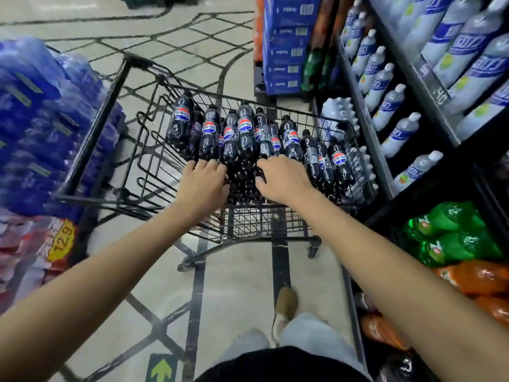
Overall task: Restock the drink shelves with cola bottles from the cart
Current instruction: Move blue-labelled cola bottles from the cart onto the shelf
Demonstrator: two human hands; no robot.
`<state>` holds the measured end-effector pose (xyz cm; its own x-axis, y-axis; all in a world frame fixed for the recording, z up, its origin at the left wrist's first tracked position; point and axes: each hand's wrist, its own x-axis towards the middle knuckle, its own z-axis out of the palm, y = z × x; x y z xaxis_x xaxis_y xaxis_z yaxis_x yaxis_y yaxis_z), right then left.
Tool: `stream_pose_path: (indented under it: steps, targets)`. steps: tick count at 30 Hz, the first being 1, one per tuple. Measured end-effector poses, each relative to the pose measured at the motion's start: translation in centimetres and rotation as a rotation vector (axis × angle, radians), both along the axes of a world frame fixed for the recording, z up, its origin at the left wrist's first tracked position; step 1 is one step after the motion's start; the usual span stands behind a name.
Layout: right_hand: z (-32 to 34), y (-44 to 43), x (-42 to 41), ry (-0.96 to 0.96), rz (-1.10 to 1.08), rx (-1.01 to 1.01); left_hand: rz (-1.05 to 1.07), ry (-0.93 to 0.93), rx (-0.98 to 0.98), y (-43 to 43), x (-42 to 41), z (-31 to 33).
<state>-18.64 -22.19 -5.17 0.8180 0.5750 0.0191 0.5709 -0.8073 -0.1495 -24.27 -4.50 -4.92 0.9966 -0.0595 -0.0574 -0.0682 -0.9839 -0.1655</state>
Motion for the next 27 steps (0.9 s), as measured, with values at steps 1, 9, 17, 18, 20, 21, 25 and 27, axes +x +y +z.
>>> stream_pose_path:
  steps: [1,9,17,18,20,21,25,27]
  targets:
    - [0.0,0.3,1.5,0.020,0.013,0.004,0.030,0.003,0.001,0.2,1.0,-0.1]
    - [-1.2,3.8,9.6,0.135,0.134,-0.064,0.293,0.031,-0.014,3.1,6.0,-2.0]
    - [-2.9,7.8,15.1,0.182,0.138,-0.139,0.378,0.087,-0.009,8.5,10.9,-4.6]
    - [-3.1,8.3,15.8,0.196,0.116,-0.143,0.375,0.088,-0.013,9.3,11.9,-4.9]
    - [-3.8,9.1,17.2,0.237,0.048,-0.150,0.371,0.094,-0.029,11.0,13.9,-5.4]
    - [-4.1,9.5,17.9,0.259,0.009,-0.158,0.371,0.099,-0.040,11.8,14.9,-5.6]
    - [-6.1,11.2,19.9,0.315,-0.187,-0.170,0.388,0.099,-0.100,14.9,19.4,-6.2]
    - [-7.2,12.1,20.8,0.335,-0.288,-0.140,0.397,0.100,-0.157,16.3,21.4,-6.9]
